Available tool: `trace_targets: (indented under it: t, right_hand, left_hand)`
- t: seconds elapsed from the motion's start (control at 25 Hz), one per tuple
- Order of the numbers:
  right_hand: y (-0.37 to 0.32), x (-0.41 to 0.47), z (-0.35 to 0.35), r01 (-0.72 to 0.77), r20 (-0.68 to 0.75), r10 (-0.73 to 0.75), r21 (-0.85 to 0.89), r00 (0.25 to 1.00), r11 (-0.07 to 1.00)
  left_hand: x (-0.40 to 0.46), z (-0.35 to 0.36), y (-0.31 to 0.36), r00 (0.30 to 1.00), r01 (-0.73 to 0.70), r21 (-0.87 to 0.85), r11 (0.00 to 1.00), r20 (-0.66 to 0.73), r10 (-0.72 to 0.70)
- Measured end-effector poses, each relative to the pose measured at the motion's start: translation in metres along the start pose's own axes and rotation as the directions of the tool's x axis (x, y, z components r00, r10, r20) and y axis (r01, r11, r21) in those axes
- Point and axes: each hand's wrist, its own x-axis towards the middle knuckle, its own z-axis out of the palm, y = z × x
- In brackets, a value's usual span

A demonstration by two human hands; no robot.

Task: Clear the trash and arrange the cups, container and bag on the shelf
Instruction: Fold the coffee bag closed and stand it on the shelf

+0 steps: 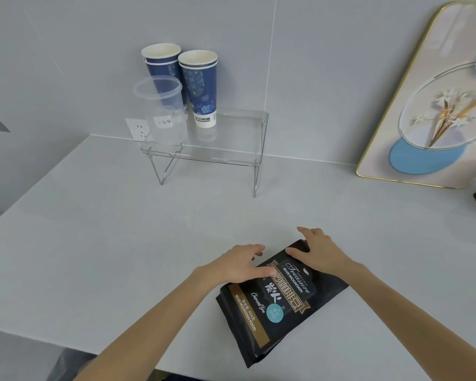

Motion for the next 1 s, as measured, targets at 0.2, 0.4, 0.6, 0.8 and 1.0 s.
trace_targets:
  t: [0.2,0.4,0.6,0.8,1.0]
  right_hand:
    - [0.004,0.004,0.003,-0.115,0.05,0.11,0.1,0.993,0.988]
    - [0.01,0.007,-0.004,-0.127,0.045,0.121,0.154,0.992,0.98]
    - [0.01,0.007,-0.007,-0.123,-0.02,0.132,0.256,0.991,0.959]
    - [-0.026,0.013,-0.001,0.08,-0.18,-0.026,0.299,0.983,0.951]
    - [-0.025,0.015,-0.002,0.097,-0.235,-0.047,0.208,0.971,0.973]
  left_hand:
    - [0.004,0.009,-0.005,0.999,0.019,-0.028,0.999,0.044,-0.018]
    - [0.001,0.02,-0.012,1.0,0.016,-0.13,0.991,0.005,-0.016]
    - [0.0,0.024,-0.018,0.998,0.032,-0.178,0.984,-0.039,-0.039]
    - [-0.002,0.029,-0.017,0.982,0.014,-0.118,0.993,-0.186,-0.036]
    - [-0.002,0.035,-0.017,0.962,0.011,-0.107,0.994,-0.271,-0.04]
